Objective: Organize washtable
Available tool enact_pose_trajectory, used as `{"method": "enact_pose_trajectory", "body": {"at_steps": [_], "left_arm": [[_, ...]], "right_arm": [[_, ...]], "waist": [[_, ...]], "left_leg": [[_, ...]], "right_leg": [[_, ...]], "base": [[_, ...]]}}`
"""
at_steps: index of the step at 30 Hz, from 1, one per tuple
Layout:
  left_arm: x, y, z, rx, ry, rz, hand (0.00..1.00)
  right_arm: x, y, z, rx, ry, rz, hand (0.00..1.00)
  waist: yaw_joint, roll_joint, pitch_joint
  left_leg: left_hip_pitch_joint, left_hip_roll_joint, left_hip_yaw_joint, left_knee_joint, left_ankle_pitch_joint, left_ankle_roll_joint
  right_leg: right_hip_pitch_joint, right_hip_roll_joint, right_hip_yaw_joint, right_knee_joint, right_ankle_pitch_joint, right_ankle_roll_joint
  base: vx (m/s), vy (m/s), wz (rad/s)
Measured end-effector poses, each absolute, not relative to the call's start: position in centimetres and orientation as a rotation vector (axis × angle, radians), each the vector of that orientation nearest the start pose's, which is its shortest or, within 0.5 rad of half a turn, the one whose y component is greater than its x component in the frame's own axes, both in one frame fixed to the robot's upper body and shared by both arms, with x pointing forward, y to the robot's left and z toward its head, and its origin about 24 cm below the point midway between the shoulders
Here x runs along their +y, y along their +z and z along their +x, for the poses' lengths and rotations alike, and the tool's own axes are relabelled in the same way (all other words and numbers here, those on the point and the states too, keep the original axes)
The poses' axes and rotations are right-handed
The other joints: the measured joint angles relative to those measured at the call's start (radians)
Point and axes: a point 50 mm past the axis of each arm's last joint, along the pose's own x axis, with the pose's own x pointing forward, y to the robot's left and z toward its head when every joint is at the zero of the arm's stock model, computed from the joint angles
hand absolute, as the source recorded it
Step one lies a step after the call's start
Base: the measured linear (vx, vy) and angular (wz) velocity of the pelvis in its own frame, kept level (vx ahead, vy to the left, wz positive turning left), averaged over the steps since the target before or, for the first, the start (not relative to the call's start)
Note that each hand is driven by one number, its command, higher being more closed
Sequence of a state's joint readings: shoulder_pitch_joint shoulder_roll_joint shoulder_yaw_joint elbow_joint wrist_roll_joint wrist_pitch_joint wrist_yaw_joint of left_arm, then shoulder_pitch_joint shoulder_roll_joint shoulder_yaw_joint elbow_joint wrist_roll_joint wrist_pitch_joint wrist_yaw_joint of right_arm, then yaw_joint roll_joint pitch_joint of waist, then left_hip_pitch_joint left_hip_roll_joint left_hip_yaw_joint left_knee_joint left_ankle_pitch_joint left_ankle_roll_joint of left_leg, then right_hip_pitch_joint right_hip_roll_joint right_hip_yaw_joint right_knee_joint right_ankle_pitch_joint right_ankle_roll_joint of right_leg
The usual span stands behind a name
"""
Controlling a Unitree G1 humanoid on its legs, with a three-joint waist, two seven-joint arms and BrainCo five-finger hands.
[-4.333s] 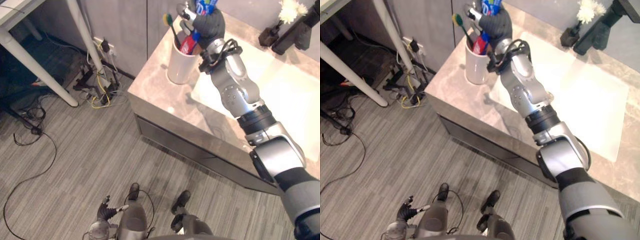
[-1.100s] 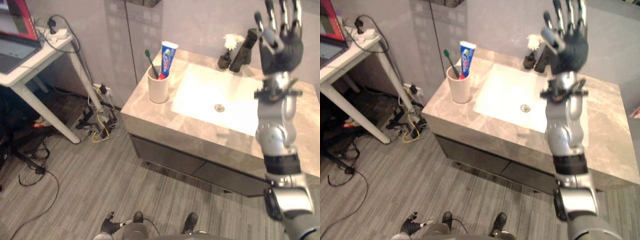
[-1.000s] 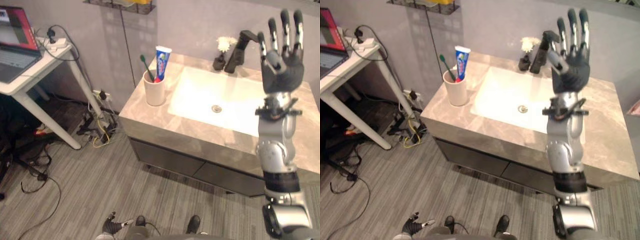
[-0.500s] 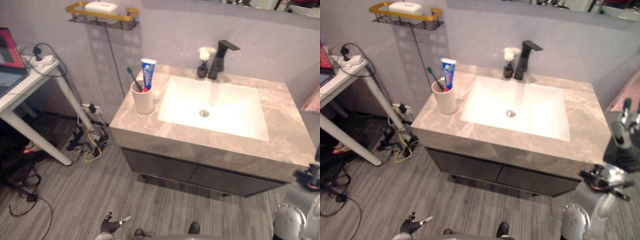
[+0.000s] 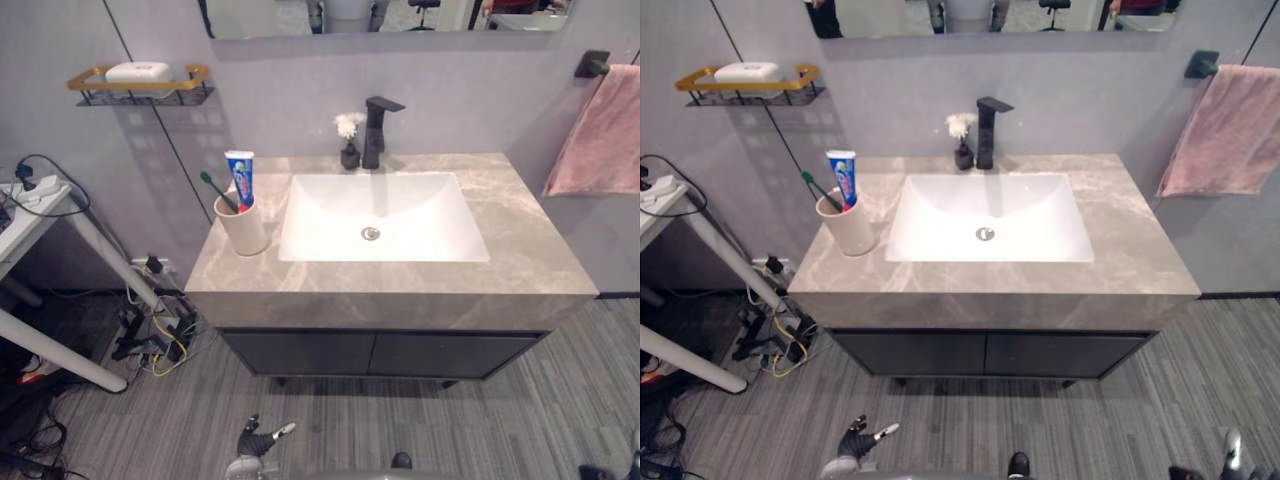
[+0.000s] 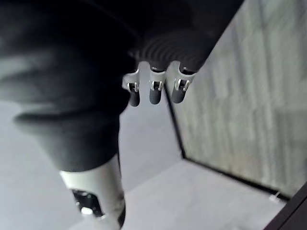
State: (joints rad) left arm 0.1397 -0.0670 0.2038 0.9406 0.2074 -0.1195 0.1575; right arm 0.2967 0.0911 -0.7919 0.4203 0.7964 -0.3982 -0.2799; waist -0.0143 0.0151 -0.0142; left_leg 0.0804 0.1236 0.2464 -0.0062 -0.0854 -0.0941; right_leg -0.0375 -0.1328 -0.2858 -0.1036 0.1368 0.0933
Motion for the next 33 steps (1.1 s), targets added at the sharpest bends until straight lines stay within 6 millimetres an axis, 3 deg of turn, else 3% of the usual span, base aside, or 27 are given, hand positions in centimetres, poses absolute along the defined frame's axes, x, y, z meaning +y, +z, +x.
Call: {"method": "enact_pose_trajectory", "body": {"at_steps": [2, 4, 8, 10, 14, 19, 29, 33], "left_arm": [[16.4, -15.4, 10.2, 0.966, 0.225, 0.104, 0.00], [16.3, -15.6, 10.2, 0.977, 0.185, 0.131, 0.00], [16.2, -15.8, 10.3, 0.997, 0.112, 0.162, 0.00], [16.3, -15.9, 10.3, 1.003, 0.094, 0.155, 0.00], [17.0, -16.0, 10.3, 1.016, 0.093, 0.130, 0.00], [17.9, -15.9, 10.7, 1.018, 0.108, 0.109, 0.00], [17.9, -16.2, 10.4, 1.052, 0.107, 0.105, 0.00], [18.5, -16.4, 9.8, 1.076, 0.114, 0.118, 0.00]], "right_arm": [[-29.6, -10.5, 1.6, 0.251, -1.592, 0.720, 0.00], [-26.0, -14.0, -0.1, 0.528, -1.582, 0.812, 0.00], [-21.3, -16.8, -1.6, 0.885, -1.415, 0.902, 0.00], [-20.5, -17.1, -1.9, 0.957, -1.365, 0.895, 0.00], [-20.2, -17.4, -0.9, 1.042, -1.217, 0.825, 0.00], [-19.8, -17.5, 2.2, 1.115, -0.946, 0.655, 0.00], [-20.6, -17.3, 3.7, 1.096, -0.879, 0.597, 0.00], [-20.4, -17.4, 3.5, 1.122, -0.858, 0.586, 0.00]], "waist": [[0.000, -0.001, 0.000], [0.001, -0.001, 0.000], [0.001, -0.001, 0.000], [0.000, -0.003, 0.002], [-0.001, -0.019, 0.011], [-0.002, -0.036, 0.043], [-0.010, -0.020, 0.058], [-0.024, -0.033, 0.062]], "left_leg": [[0.004, -0.001, 0.002, -0.006, -0.001, -0.001], [0.007, -0.001, 0.002, -0.014, -0.002, -0.001], [0.008, -0.001, 0.000, -0.017, -0.005, -0.005], [0.013, -0.002, 0.000, -0.013, -0.006, -0.005], [0.034, -0.003, -0.009, -0.013, -0.013, -0.002], [0.040, -0.010, -0.026, -0.010, -0.021, 0.001], [0.049, -0.014, -0.028, 0.016, -0.042, 0.002], [0.049, -0.020, -0.034, 0.018, -0.044, 0.004]], "right_leg": [[0.001, 0.000, 0.002, 0.000, -0.001, 0.000], [-0.001, 0.002, 0.003, -0.001, -0.003, 0.002], [0.000, 0.009, 0.004, -0.001, -0.007, 0.006], [0.003, 0.010, 0.005, -0.001, -0.003, 0.009], [0.021, 0.011, 0.005, -0.001, -0.005, 0.013], [0.036, 0.009, -0.011, -0.001, -0.011, 0.020], [0.050, 0.003, -0.014, -0.001, -0.014, 0.024], [0.053, -0.005, -0.018, -0.001, -0.016, 0.026]], "base": [[-0.03, 0.008, -0.03], [0.00, 0.000, 0.00], [0.00, 0.000, 0.00], [0.05, 0.017, -0.02], [0.06, 0.020, -0.02], [0.02, 0.011, 0.08], [0.02, 0.007, -0.01], [0.00, 0.000, 0.00]]}}
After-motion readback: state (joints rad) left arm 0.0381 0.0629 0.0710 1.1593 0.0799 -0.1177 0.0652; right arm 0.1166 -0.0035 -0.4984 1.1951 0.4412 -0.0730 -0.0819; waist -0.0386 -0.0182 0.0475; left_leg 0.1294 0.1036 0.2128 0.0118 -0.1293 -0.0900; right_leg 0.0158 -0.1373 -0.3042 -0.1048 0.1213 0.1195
